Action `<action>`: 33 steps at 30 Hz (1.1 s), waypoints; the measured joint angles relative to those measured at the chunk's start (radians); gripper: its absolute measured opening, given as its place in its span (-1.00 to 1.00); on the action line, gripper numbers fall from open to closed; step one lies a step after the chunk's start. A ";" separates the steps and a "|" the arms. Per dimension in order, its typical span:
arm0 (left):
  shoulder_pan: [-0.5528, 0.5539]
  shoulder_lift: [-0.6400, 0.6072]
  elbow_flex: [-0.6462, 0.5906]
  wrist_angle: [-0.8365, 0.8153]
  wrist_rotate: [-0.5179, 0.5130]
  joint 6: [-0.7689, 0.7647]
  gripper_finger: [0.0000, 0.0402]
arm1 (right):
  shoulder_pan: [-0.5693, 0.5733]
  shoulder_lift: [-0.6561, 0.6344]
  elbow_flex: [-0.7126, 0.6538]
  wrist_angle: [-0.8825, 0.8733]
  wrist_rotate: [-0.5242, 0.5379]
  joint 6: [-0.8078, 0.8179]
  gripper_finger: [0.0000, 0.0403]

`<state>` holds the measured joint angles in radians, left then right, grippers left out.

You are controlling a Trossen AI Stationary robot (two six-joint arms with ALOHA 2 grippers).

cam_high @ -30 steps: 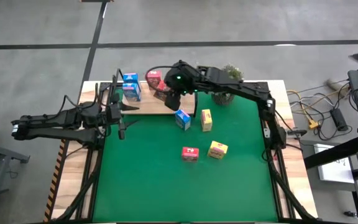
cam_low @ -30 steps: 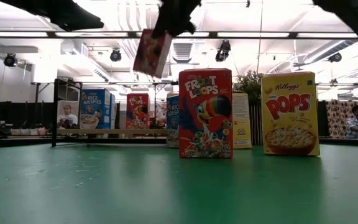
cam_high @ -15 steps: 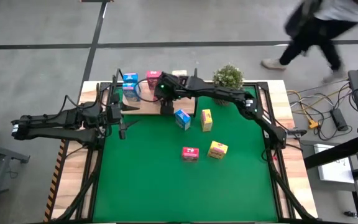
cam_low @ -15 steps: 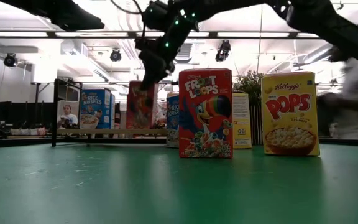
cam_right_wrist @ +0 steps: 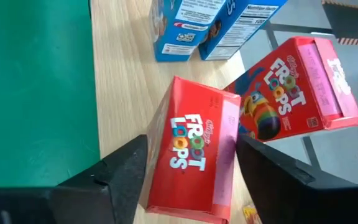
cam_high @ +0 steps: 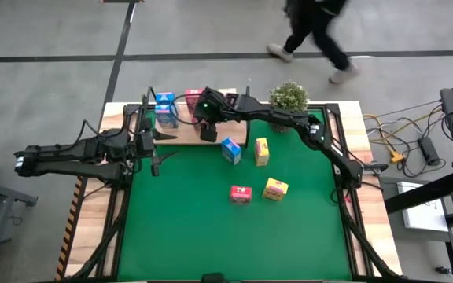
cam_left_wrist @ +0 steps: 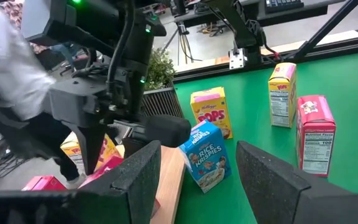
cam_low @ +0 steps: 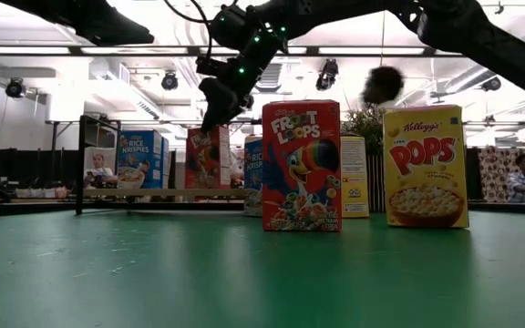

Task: Stack cereal on shelf
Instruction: Put the top red cereal box aligned with the other red cereal box on the shelf

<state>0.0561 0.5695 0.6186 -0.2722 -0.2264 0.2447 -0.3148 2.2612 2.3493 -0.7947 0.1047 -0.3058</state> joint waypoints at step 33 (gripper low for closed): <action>0.000 0.013 -0.002 0.002 0.000 0.001 -0.04 | 0.079 -0.099 -0.269 0.014 0.004 0.317 -0.95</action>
<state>0.0561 0.5826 0.6163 -0.2701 -0.2264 0.2455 -0.2360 2.1624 2.0802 -0.7805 0.1084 0.0116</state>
